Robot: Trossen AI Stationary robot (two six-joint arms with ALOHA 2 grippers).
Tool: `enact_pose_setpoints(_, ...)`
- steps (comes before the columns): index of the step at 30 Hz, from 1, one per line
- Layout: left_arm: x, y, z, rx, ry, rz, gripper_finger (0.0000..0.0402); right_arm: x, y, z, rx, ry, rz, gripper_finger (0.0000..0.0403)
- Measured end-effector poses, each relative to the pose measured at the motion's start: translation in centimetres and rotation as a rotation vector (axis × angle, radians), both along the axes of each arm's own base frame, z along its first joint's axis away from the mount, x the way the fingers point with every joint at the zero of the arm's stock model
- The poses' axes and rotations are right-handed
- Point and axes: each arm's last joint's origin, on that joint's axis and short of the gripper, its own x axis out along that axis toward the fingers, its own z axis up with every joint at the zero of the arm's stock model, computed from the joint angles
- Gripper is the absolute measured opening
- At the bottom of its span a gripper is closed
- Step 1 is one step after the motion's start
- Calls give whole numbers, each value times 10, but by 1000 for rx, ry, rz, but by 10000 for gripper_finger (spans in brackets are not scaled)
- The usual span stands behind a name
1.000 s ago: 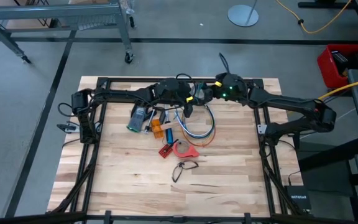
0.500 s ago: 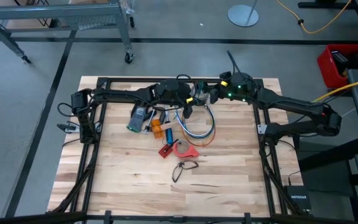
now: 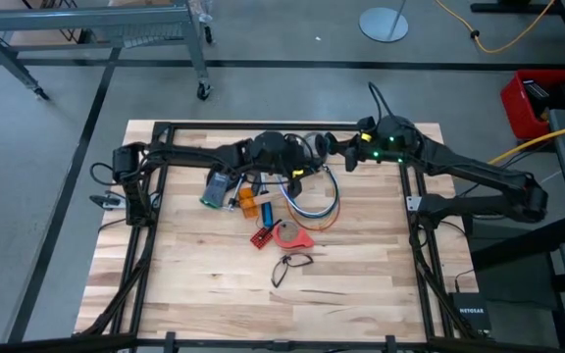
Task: Coil cords
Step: Coil the green wire on the spool
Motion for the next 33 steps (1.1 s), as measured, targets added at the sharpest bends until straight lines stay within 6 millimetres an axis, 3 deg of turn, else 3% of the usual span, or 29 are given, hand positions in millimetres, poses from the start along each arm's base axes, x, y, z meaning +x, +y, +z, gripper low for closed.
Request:
enact_pose_setpoints(15,-1,-3,-5,-18,56,-6,54,-21,16,17,11,-87,171,12)
enact_pose_setpoints(20,-4,-6,-19,-15,161,-19,69,-30,22,28,-18,-155,207,12)
enact_pose_setpoints(33,-8,-8,-21,-43,216,-7,71,-50,35,38,-33,-213,283,12)
